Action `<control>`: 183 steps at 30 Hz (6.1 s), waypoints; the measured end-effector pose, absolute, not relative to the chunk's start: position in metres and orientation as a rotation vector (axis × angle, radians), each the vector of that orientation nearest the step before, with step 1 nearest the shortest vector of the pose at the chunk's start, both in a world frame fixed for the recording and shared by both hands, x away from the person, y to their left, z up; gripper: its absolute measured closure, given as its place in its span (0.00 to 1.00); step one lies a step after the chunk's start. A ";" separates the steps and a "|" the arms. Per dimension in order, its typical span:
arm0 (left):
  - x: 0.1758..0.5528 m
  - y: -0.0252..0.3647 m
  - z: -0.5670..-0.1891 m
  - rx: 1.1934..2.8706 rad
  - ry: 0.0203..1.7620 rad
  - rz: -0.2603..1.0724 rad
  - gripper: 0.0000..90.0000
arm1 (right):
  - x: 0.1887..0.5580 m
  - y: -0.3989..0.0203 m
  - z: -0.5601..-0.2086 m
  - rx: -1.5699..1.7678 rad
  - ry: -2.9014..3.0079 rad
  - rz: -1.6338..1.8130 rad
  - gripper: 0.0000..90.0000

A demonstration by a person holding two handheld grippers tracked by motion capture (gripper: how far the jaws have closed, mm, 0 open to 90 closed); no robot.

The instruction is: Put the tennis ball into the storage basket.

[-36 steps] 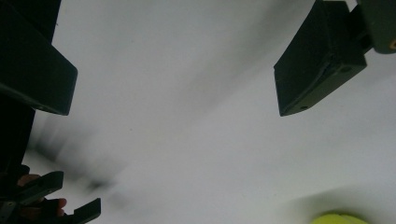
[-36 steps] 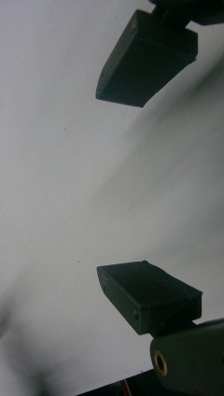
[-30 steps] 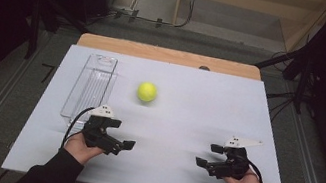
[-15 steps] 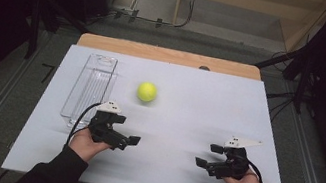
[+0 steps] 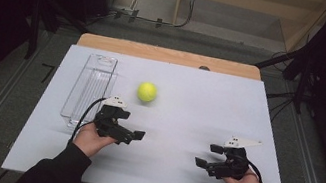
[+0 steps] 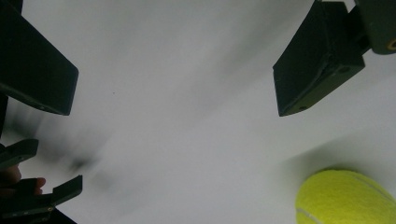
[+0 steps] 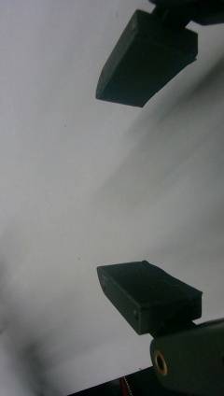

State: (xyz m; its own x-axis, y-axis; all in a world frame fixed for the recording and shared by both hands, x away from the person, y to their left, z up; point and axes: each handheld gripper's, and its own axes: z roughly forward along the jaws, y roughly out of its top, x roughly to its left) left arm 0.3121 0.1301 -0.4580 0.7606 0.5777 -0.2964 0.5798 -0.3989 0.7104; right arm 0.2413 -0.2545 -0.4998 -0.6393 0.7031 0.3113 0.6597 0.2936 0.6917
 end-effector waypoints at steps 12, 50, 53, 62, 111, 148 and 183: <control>0.325 0.126 -0.456 2.093 0.882 0.019 0.01 | 0.241 -0.254 -0.499 1.308 2.484 1.292 0.14; 0.370 0.105 -0.452 2.115 0.903 0.063 0.02 | 0.242 -0.254 -0.499 1.301 2.487 1.296 0.14; 0.375 0.103 -0.451 2.122 0.904 0.065 0.02 | 0.242 -0.254 -0.499 1.299 2.489 1.294 0.14; 0.389 0.098 -0.449 2.122 0.917 0.088 0.02 | 0.241 -0.254 -0.499 1.299 2.488 1.299 0.14; 0.458 0.087 -0.448 2.098 1.042 0.198 0.05 | 0.241 -0.253 -0.499 1.289 2.496 1.309 0.14; 0.455 0.083 -0.485 2.152 1.084 0.162 0.06 | 0.240 -0.253 -0.499 1.287 2.499 1.300 0.14; 0.450 0.083 -0.495 2.181 1.094 0.202 0.29 | 0.240 -0.254 -0.499 1.289 2.494 1.306 0.14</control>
State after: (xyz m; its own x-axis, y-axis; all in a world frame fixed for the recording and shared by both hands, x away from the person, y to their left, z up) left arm 0.4499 0.0828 -0.4948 0.6350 0.7567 -0.1556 0.6512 -0.4159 0.6348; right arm 0.2403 -0.2539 -0.4988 -0.6527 0.6893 0.3143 0.6510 0.2980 0.6982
